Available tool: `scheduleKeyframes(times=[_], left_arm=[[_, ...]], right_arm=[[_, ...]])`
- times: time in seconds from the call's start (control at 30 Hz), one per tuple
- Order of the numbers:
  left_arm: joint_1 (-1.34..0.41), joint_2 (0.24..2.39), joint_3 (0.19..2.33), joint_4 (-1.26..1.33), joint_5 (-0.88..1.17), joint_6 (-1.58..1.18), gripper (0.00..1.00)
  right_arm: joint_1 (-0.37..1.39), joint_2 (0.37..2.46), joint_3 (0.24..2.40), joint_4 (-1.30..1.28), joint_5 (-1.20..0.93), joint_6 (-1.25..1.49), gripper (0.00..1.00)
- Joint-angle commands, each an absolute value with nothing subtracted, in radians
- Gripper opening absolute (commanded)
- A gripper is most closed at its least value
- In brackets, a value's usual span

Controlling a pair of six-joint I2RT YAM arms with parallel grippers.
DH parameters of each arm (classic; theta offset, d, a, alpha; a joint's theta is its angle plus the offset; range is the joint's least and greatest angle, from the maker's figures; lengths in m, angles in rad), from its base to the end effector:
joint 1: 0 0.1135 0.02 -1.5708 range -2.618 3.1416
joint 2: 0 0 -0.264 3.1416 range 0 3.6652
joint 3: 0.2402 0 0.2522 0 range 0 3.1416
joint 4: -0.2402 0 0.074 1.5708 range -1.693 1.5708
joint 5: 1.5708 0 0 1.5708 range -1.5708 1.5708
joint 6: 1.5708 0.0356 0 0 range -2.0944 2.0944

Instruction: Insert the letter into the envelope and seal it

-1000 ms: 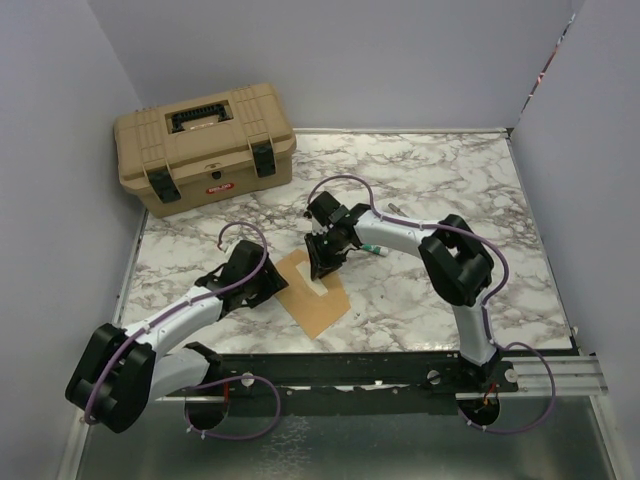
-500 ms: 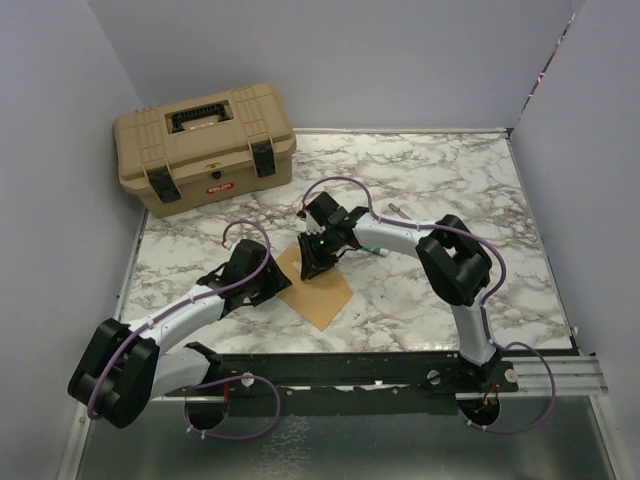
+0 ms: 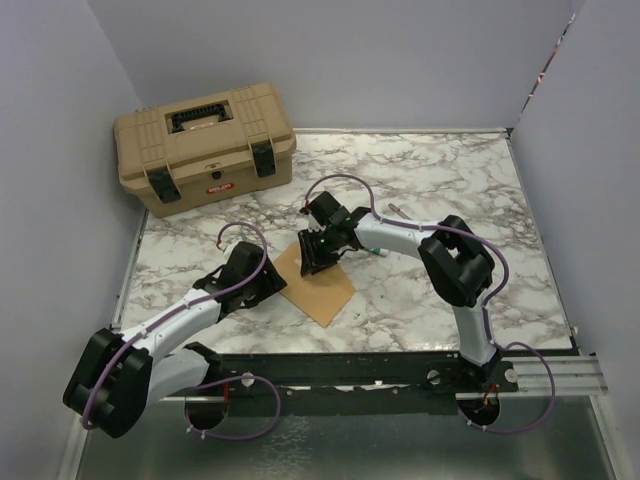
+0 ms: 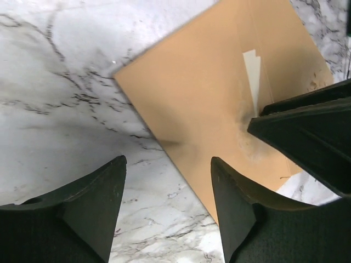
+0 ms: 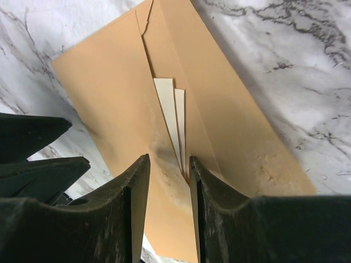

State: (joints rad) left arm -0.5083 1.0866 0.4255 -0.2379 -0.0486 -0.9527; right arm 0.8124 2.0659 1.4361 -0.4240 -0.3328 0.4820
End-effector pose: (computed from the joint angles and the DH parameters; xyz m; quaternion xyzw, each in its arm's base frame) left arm 0.1716 -0.0936 0.1584 -0.2158 0.9189 -0.2028 0.2607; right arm 0.2886 0.3216 0.1564 -0.1985 0.9335 0.2797 0.1046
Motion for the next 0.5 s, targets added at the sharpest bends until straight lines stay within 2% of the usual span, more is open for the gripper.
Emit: scheduleKeyframes(times=[0.0, 0.33, 0.47], left_arm=[[-0.489, 1.086, 0.396, -0.368, -0.149, -0.961, 0.66], [-0.456, 1.199, 0.427, -0.303, -0.137, -0.957, 0.66], [-0.446, 1.231, 0.438, -0.293, -0.13, -0.943, 0.61]], right_arm=[[0.822, 2.059, 1.482, -0.434, -0.24, 0.481, 0.39], [0.822, 2.115, 1.529, -0.394, -0.203, 0.451, 0.39], [0.822, 2.158, 1.563, -0.404, -0.206, 0.448, 0.38]])
